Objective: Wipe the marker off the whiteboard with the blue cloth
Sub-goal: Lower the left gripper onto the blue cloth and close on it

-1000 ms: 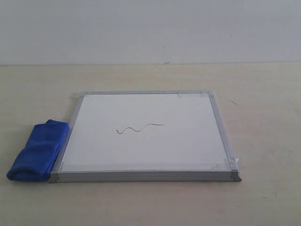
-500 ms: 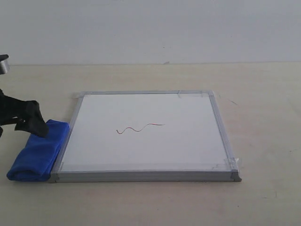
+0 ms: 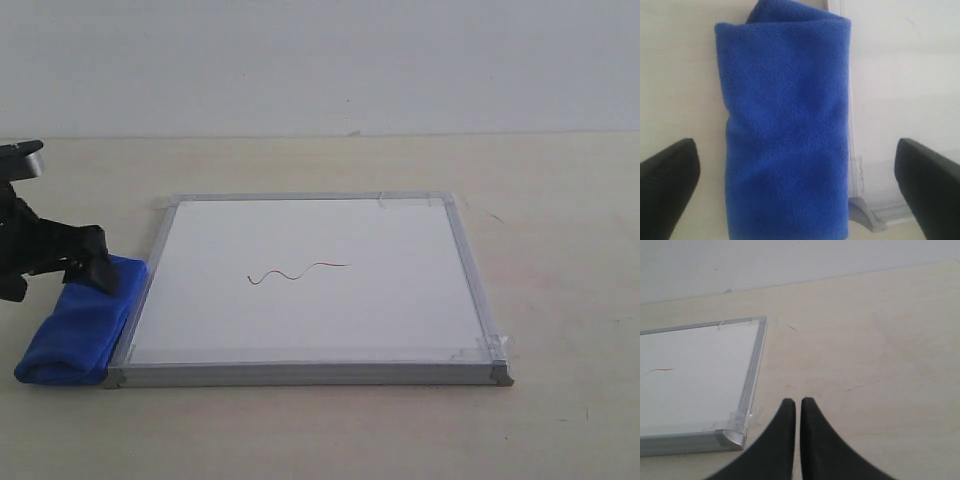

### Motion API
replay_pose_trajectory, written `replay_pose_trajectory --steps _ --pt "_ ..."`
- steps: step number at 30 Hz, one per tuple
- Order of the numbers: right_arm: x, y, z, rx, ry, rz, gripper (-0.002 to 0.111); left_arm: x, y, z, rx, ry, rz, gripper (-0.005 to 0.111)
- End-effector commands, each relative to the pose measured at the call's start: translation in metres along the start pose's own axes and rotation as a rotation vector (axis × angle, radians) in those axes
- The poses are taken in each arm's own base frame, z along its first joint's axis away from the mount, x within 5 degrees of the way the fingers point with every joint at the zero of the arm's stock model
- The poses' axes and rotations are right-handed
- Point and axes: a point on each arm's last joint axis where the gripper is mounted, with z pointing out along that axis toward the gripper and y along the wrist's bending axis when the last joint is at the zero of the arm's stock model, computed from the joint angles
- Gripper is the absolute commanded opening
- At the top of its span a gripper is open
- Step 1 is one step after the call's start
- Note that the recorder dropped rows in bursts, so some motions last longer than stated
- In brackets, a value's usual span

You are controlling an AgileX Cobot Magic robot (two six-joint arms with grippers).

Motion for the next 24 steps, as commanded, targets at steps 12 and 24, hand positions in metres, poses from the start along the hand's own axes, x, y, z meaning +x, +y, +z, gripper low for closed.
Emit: replay_pose_trajectory --steps 12,24 --pt "-0.001 0.000 0.000 -0.004 -0.010 -0.006 0.000 0.001 0.006 0.037 0.003 0.057 0.019 0.110" --pt "-0.001 0.000 0.000 -0.003 -0.008 -0.006 0.000 0.004 0.002 0.055 -0.007 0.089 0.058 0.110"
